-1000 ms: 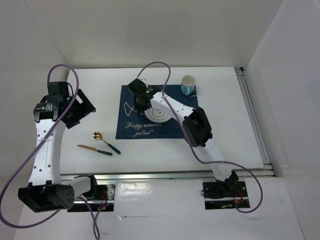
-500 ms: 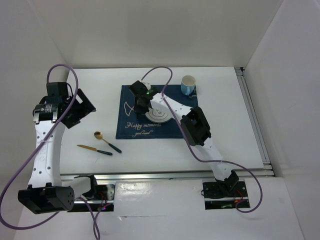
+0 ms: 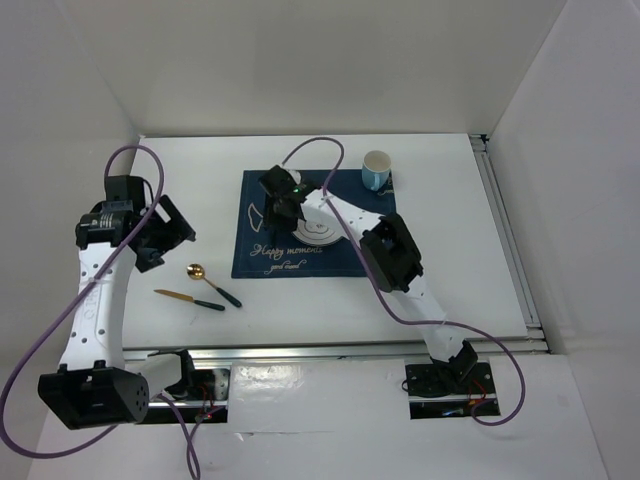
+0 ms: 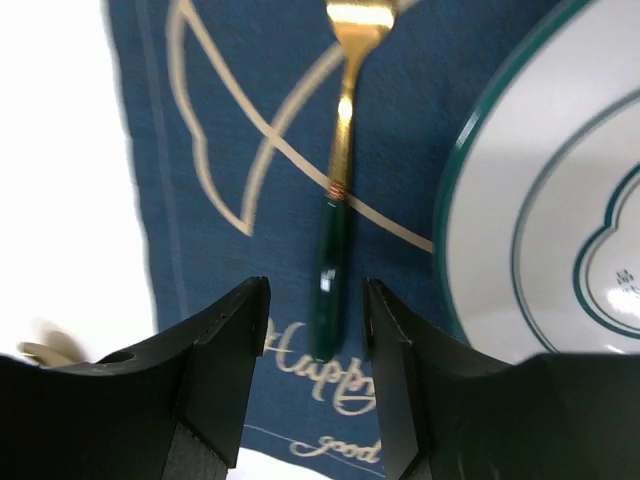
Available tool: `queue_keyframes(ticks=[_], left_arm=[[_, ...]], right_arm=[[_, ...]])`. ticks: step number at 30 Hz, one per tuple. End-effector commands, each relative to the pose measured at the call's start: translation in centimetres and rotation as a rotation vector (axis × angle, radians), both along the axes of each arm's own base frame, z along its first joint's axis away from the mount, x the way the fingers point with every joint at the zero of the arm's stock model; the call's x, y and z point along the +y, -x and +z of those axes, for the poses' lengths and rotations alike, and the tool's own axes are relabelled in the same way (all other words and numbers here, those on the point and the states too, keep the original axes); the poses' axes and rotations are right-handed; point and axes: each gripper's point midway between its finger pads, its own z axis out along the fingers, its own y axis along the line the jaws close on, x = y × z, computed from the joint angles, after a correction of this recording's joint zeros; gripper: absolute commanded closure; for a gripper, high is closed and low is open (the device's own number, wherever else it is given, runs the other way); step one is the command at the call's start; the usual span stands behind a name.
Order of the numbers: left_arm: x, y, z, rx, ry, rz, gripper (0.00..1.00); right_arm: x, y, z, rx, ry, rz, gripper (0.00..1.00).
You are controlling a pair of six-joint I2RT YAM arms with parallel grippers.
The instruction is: Set the dinner table for one person
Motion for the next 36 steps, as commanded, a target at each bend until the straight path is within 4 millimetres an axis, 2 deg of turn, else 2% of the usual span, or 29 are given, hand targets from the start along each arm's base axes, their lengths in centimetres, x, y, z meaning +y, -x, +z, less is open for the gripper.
queue_keyframes(ticks=[1, 3, 4, 5, 6, 7, 8, 9, 10, 11, 13, 14, 15, 16, 17, 18, 20, 21, 22, 23, 28, 30, 31, 32, 35, 36], left_arm=[[0.8, -0.2, 1.5, -0.053, -0.026, 0.056, 0.0], [1.6, -0.5, 1.8, -0.033, -0.059, 0.078, 0.0], [1.9, -0.4, 1.9, -0.017, -0.074, 0.089, 0.0], [2.4, -0.5, 2.0, -0.008, -0.094, 0.091, 0.0], [3.1, -0.9, 3.0, -0.02, -0.127, 0.112, 0.0], [3.3, -1.0, 3.3, -0.014, -0.135, 0.118, 0.0], [3.5, -1.2, 3.6, -0.019, -0.15, 0.117, 0.0], [4.0, -1.7, 4.4, -0.037, -0.16, 0.132, 0.0], [4.1, -1.9, 4.9, -0.051, -0.161, 0.133, 0.0], [4.3, -2.0, 5.4, -0.064, -0.163, 0.144, 0.0], [4.4, -2.3, 5.9, -0.076, -0.164, 0.145, 0.0], [4.4, -2.4, 6.4, -0.089, -0.165, 0.146, 0.0], [4.4, -2.4, 6.4, -0.09, -0.165, 0.146, 0.0], [4.5, -2.5, 6.7, -0.099, -0.159, 0.15, 0.0], [4.5, -2.5, 6.7, -0.099, -0.159, 0.15, 0.0], [4.5, -2.5, 6.7, -0.099, -0.159, 0.15, 0.0], [4.3, -2.5, 6.7, -0.102, -0.147, 0.152, 0.0], [4.3, -2.3, 6.6, -0.101, -0.147, 0.152, 0.0], [4.3, -2.2, 6.2, -0.091, -0.146, 0.152, 0.0], [4.1, -2.1, 6.5, -0.102, -0.138, 0.146, 0.0], [4.0, -2.0, 6.1, -0.1, -0.138, 0.146, 0.0], [4.0, -1.9, 6.4, -0.109, -0.139, 0.146, 0.0], [4.0, -1.8, 6.0, -0.1, -0.138, 0.146, 0.0], [4.0, -1.8, 6.0, -0.1, -0.138, 0.146, 0.0], [3.8, -1.8, 6.0, -0.102, -0.13, 0.141, 0.0], [3.8, -1.8, 6.0, -0.102, -0.13, 0.141, 0.0]], right_arm=[[1.2, 1.0, 5.2, -0.104, -0.052, 0.054, 0.47], [1.1, 2.8, 4.7, -0.113, -0.017, 0.132, 0.47], [2.1, 4.4, 6.4, -0.144, -0.045, 0.206, 0.47], [3.4, 5.1, 7.3, -0.188, -0.087, 0.271, 0.47], [3.1, 6.9, 5.4, -0.189, -0.048, 0.373, 0.47], [4.7, 9.7, 5.6, -0.201, -0.074, 0.484, 0.47], [5.5, 10.8, 6.8, -0.247, -0.096, 0.546, 0.43], [5.5, 12.2, 5.2, -0.243, -0.063, 0.598, 0.4], [6.8, 14.8, 5.4, -0.291, -0.045, 0.725, 0.4], [7.4, 15.9, 5.4, -0.316, -0.028, 0.786, 0.4], [7.9, 17.6, 3.5, -0.362, 0.069, 0.887, 0.4], [9.1, 19.5, 3.3, -0.375, 0.071, 0.942, 0.39], [9.3, 20.1, 2.6, -0.371, 0.081, 0.962, 0.39], [9.3, 20.1, 2.6, -0.362, 0.074, 0.95, 0.39], [9.8, 21.0, 1.7, -0.337, 0.057, 0.968, 0.39], [10.4, 20.7, 2.2, -0.346, 0.046, 0.948, 0.39], [10.8, 20.5, 1.8, -0.352, 0.071, 0.927, 0.4], [10.8, 20.2, 0.9, -0.34, 0.092, 0.907, 0.41], [11.2, 19.8, 1.5, -0.355, 0.092, 0.897, 0.42], [11.3, 19.6, 1.2, -0.353, 0.098, 0.882, 0.43], [11.5, 18.4, 0.9, -0.368, 0.136, 0.827, 0.44], [11.1, 18.1, -0.6, -0.347, 0.177, 0.821, 0.44], [11.5, 18.0, -0.5, -0.352, 0.172, 0.82, 0.45], [11.1, 18.1, -1.7, -0.329, 0.195, 0.826, 0.45], [11.3, 18.0, -1.3, -0.336, 0.187, 0.824, 0.47], [11.1, 18.1, -1.8, -0.329, 0.195, 0.826, 0.47]])
